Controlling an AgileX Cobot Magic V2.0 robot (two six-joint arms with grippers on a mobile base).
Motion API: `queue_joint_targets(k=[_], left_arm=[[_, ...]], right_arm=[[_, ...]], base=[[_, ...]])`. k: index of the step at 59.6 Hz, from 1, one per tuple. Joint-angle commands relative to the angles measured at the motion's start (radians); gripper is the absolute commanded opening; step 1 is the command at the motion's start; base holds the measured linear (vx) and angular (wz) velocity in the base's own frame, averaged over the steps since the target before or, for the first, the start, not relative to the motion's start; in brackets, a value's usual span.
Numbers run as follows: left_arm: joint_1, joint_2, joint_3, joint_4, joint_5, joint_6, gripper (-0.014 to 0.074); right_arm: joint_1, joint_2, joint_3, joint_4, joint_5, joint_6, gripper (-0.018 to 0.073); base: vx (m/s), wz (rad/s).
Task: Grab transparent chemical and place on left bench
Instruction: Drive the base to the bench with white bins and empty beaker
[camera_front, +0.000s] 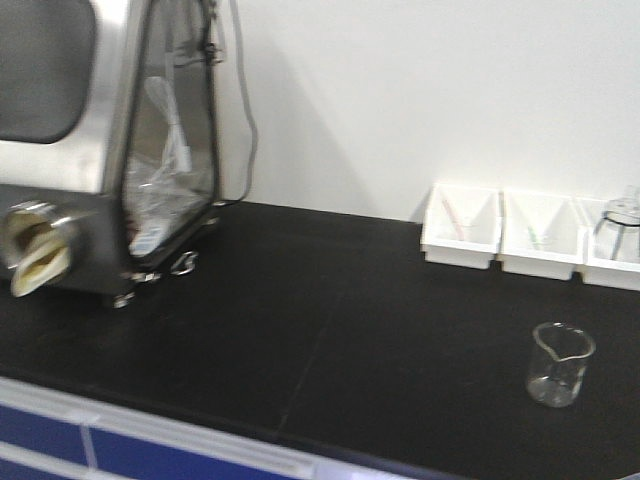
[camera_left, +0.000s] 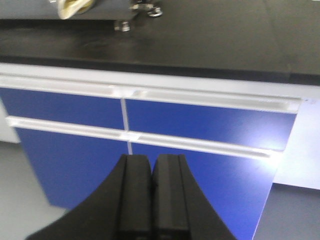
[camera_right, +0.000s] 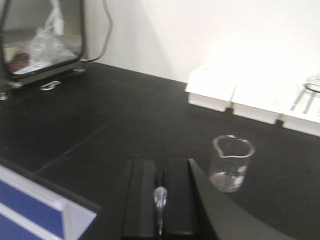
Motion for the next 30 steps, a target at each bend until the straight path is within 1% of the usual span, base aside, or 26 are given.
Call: queue_joint_targets(k=[1,13,30], left_arm=[[-0.002,-0.019,0.016,-0.001,-0.078,-0.008,-0.0003],[-0.002,-0.019,0.016,-0.001,-0.078,-0.008,-0.0003],[-0.002,-0.019,0.016,-0.001,-0.078,-0.008,-0.0003]], right_arm=[[0.000,0.003,-0.030,-0.010,-0.076,-0.009,-0.0004],[0.000,0.003,-0.030,-0.010,-0.076,-0.009,-0.0004],[0.000,0.003,-0.030,-0.010,-0.076,-0.009,-0.0004]], base=[[0.30,-0.51],[0.28,-0.42],[0.23,-0.32]])
